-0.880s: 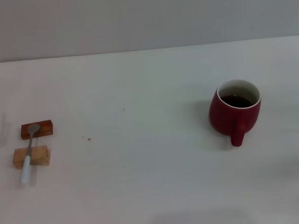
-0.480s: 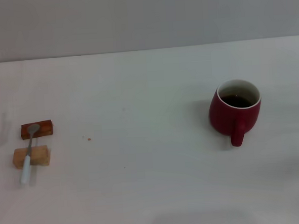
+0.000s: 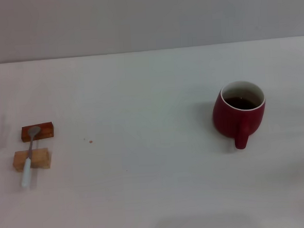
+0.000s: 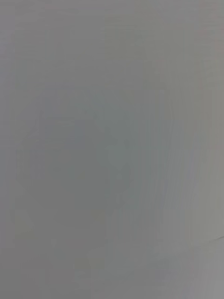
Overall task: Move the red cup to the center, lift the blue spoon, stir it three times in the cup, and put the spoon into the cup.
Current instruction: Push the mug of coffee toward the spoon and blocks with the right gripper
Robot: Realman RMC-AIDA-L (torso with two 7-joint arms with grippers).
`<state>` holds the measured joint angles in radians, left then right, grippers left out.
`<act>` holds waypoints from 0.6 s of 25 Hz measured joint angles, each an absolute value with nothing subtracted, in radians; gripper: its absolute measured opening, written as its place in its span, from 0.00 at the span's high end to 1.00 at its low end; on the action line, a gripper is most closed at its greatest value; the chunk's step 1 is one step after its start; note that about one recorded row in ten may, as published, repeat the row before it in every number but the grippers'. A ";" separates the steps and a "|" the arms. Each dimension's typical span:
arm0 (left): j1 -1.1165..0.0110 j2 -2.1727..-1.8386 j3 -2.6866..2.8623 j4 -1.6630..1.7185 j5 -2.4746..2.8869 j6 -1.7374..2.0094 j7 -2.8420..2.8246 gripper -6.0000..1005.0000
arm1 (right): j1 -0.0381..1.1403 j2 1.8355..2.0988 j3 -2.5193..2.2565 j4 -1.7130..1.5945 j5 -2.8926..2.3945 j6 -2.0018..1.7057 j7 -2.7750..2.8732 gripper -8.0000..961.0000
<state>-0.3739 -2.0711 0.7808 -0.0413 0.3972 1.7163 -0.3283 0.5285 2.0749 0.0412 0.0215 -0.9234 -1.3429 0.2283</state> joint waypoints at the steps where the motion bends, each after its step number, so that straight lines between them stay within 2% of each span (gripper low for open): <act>1: -0.374 -2.071 0.781 -0.040 0.397 1.716 -0.328 0.21 | 0.527 2.075 0.039 0.021 -0.924 -1.341 0.228 0.46; 5: -0.376 -2.071 0.781 -0.036 0.397 1.715 -0.328 0.21 | 0.518 2.075 0.026 0.021 -0.933 -1.328 0.231 0.48; 15: -0.391 -2.071 0.781 -0.032 0.398 1.711 -0.328 0.21 | 0.469 2.059 -0.108 -0.185 -1.171 -1.165 0.671 0.90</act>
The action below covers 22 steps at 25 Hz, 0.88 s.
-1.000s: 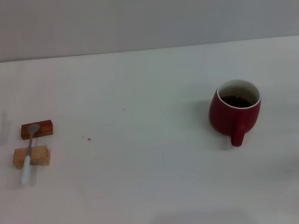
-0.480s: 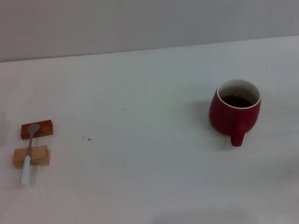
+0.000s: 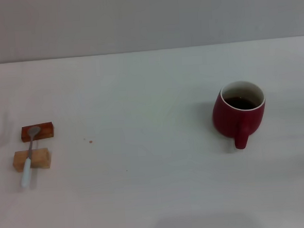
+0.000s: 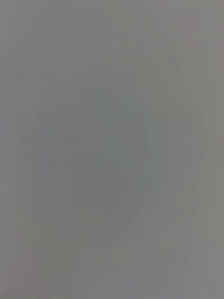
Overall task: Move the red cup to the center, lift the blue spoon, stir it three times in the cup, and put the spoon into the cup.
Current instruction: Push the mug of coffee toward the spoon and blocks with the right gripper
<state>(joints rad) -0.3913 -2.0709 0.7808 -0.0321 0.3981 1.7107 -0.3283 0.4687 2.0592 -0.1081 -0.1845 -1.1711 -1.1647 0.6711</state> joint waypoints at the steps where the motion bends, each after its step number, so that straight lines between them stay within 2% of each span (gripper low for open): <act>1: -0.393 -2.071 0.781 -0.032 0.398 1.710 -0.328 0.21 | 0.462 2.051 -0.127 -0.204 -1.214 -1.163 0.729 0.95; 3: -0.398 -2.071 0.781 -0.029 0.398 1.709 -0.328 0.21 | 0.452 2.030 -0.166 -0.229 -1.289 -1.160 0.827 0.96; 7: -0.408 -2.071 0.781 -0.028 0.397 1.708 -0.328 0.21 | 0.446 1.961 -0.249 -0.243 -1.478 -1.159 1.041 0.99; 10: -0.416 -2.070 0.781 -0.027 0.398 1.707 -0.328 0.21 | 0.459 1.932 -0.285 -0.249 -1.607 -1.156 1.124 0.99; 14: -0.425 -2.070 0.781 -0.025 0.402 1.707 -0.328 0.21 | 0.477 1.930 -0.290 -0.255 -1.718 -1.137 1.149 0.99; 22: -0.429 -2.069 0.781 -0.015 0.402 1.709 -0.328 0.21 | 0.490 1.955 -0.367 -0.268 -1.771 -1.092 1.143 0.99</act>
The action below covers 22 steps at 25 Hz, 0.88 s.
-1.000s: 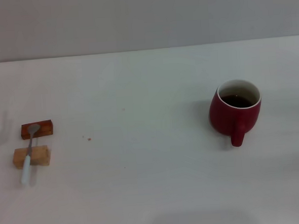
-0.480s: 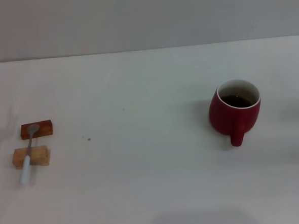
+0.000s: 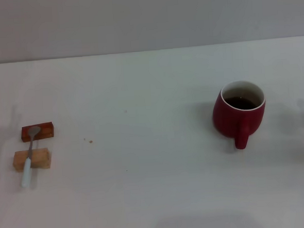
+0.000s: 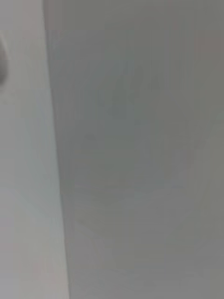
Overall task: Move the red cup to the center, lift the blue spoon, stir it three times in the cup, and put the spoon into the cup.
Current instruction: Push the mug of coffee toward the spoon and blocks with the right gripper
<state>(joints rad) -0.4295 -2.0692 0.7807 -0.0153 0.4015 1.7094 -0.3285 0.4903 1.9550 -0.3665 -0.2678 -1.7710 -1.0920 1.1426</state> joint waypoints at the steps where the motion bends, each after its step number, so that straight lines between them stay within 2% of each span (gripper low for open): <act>1: -0.430 -2.069 0.781 -0.014 0.402 1.710 -0.329 0.21 | 0.492 1.958 -0.379 -0.271 -1.771 -1.091 1.142 0.99; 13: -0.437 -2.071 0.781 -0.014 0.399 1.707 -0.330 0.21 | 0.537 1.983 -0.506 -0.282 -1.773 -1.063 1.139 0.99; 22: -0.442 -2.070 0.781 -0.012 0.398 1.690 -0.330 0.21 | 0.594 1.986 -0.595 -0.277 -1.773 -1.023 1.139 0.99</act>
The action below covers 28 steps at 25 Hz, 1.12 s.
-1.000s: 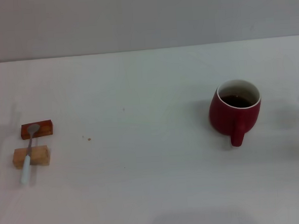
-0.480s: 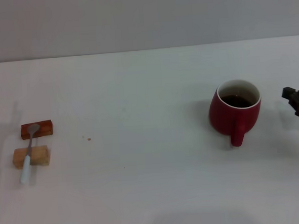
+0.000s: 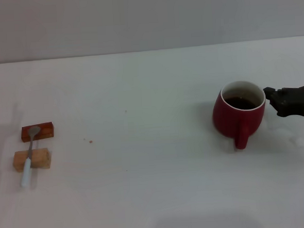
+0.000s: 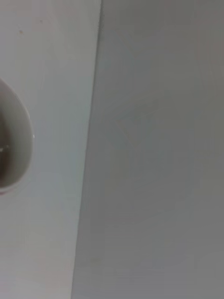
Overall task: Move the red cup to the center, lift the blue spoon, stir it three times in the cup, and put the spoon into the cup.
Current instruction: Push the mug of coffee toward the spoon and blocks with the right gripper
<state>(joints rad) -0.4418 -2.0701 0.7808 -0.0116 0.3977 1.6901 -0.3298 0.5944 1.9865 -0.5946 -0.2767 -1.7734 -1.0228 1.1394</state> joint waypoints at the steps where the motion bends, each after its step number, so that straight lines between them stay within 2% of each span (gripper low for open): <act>1: -0.442 -2.070 0.781 -0.012 0.398 1.688 -0.330 0.21 | 0.598 1.986 -0.602 -0.276 -1.773 -1.019 1.141 0.99; 7: -0.442 -2.069 0.781 -0.011 0.397 1.681 -0.330 0.21 | 0.608 1.987 -0.636 -0.270 -1.773 -1.001 1.147 0.99; 11: -0.440 -2.069 0.781 -0.011 0.397 1.681 -0.330 0.21 | 0.615 1.997 -0.645 -0.269 -1.774 -1.001 1.149 0.99; 28: -0.442 -2.070 0.781 -0.010 0.403 1.671 -0.330 0.21 | 0.682 2.064 -0.701 -0.268 -1.787 -0.979 1.144 0.99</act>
<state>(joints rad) -0.4415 -2.0700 0.7808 -0.0095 0.4033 1.6711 -0.3298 0.6823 2.0641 -0.7009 -0.2684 -1.7867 -0.9789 1.1445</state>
